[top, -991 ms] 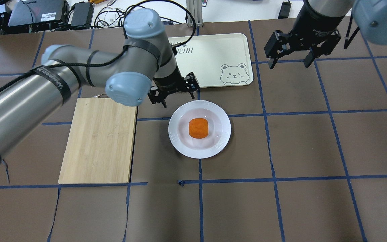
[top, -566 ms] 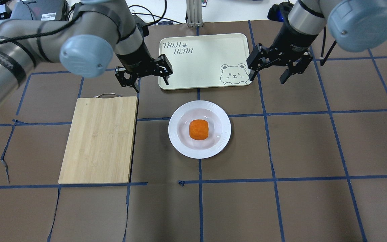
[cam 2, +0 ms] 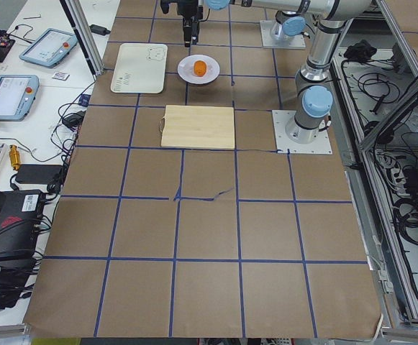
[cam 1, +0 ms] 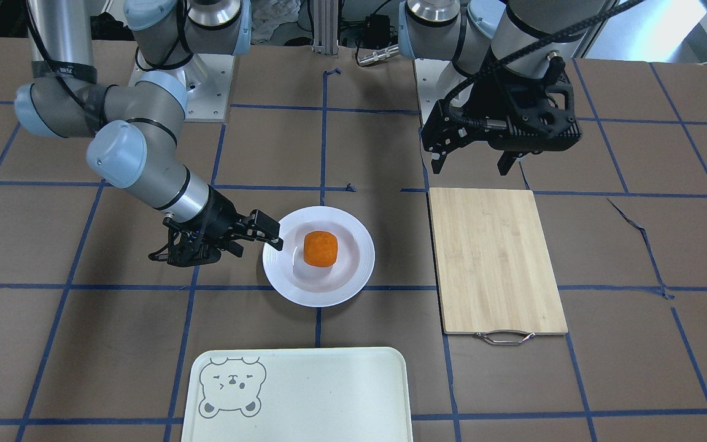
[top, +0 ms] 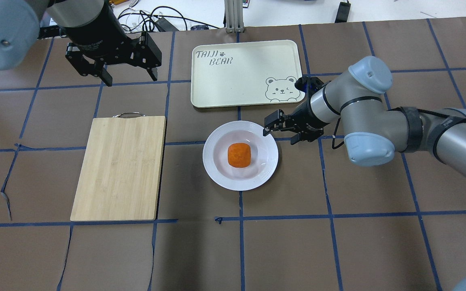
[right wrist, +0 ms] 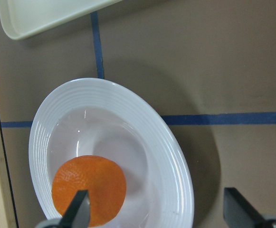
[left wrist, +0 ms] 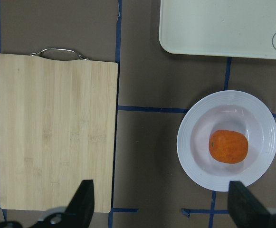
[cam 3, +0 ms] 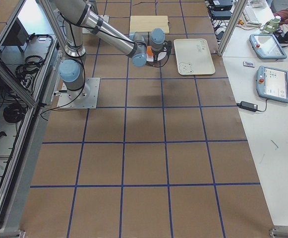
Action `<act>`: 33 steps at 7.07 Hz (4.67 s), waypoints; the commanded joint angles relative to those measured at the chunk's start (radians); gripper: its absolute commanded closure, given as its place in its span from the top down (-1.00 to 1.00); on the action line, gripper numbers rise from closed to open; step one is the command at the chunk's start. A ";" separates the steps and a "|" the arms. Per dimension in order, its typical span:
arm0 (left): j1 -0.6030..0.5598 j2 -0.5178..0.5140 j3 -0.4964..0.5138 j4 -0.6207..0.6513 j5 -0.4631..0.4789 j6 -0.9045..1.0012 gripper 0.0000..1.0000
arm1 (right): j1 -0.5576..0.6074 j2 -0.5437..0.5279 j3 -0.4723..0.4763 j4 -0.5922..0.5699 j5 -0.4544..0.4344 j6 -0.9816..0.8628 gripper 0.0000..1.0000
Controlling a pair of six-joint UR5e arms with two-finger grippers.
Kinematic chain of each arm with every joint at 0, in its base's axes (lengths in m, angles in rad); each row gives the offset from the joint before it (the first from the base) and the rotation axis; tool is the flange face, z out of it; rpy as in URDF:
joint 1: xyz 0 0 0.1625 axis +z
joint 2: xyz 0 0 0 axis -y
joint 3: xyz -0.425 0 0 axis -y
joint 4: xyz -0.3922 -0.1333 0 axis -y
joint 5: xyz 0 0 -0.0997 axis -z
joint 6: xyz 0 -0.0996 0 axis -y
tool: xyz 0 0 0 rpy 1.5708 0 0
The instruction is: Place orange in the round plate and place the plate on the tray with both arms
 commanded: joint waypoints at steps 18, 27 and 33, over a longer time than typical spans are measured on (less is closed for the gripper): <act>0.016 0.050 -0.044 0.010 0.030 -0.044 1.00 | 0.048 0.116 -0.071 -0.218 0.011 0.187 -1.00; 0.017 0.051 -0.045 0.010 0.030 -0.044 1.00 | 0.008 0.543 -0.730 -0.081 -0.025 0.256 -0.79; 0.017 0.053 -0.045 0.010 0.030 -0.044 1.00 | -0.018 0.419 -0.858 0.326 -0.537 -0.175 1.00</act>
